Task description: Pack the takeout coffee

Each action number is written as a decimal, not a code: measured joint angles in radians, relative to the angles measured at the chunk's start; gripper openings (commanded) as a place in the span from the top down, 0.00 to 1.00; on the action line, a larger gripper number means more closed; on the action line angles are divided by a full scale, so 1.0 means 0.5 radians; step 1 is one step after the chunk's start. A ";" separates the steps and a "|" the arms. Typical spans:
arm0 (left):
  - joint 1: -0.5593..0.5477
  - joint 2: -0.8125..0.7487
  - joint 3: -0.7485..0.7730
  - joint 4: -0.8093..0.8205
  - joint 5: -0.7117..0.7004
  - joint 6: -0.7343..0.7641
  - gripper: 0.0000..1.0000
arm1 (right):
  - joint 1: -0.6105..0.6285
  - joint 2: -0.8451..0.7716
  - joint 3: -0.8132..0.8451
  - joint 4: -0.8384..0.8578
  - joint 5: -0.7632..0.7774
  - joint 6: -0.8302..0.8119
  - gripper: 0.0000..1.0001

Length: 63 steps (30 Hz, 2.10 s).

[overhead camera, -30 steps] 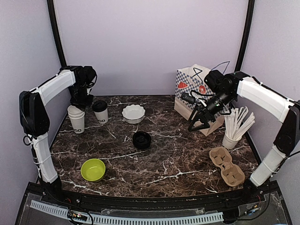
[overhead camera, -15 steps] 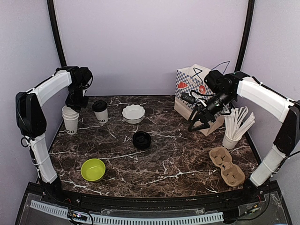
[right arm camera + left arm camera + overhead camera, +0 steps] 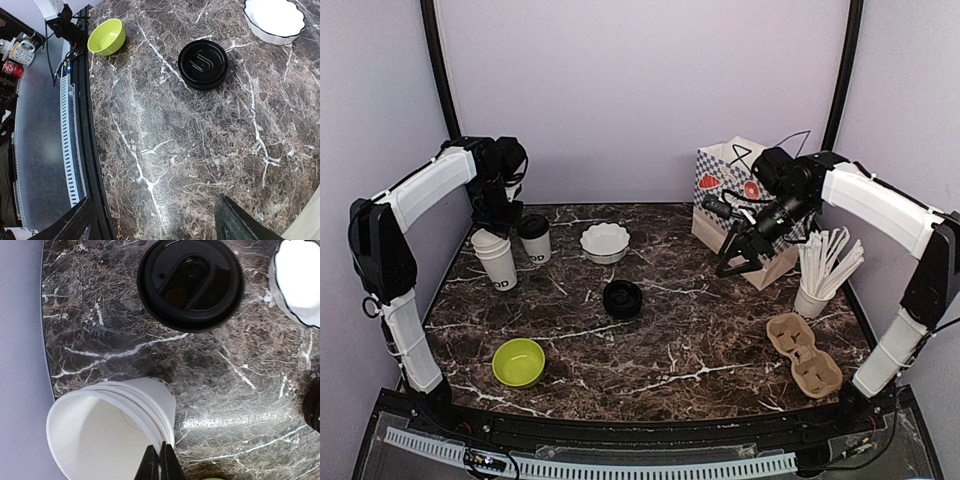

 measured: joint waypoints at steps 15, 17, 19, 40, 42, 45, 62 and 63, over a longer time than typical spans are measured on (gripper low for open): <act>-0.880 -0.826 -0.523 0.633 0.928 0.265 1.00 | 0.099 0.432 0.278 0.522 -0.297 0.708 0.09; -0.964 -0.819 -0.570 0.709 0.955 0.250 1.00 | 0.166 0.488 0.298 0.573 -0.336 0.783 0.08; -1.048 -0.790 -0.597 0.773 0.954 0.231 1.00 | 0.243 0.519 0.297 0.613 -0.394 0.867 0.07; -1.399 -0.748 -0.784 1.249 0.813 0.061 1.00 | 0.362 0.531 0.127 0.945 -0.678 1.357 0.03; -1.402 -0.747 -0.784 1.247 0.806 0.060 1.00 | 0.365 0.531 0.114 0.951 -0.680 1.366 0.02; -1.415 -0.742 -0.784 1.244 0.789 0.053 1.00 | 0.366 0.531 0.083 0.954 -0.671 1.381 0.01; -1.667 -0.452 -0.658 1.087 0.608 0.049 1.00 | 0.337 0.556 -0.053 0.835 -0.447 1.307 0.02; -1.669 -0.452 -0.658 1.096 0.609 0.050 1.00 | 0.323 0.552 -0.052 0.832 -0.446 1.288 0.02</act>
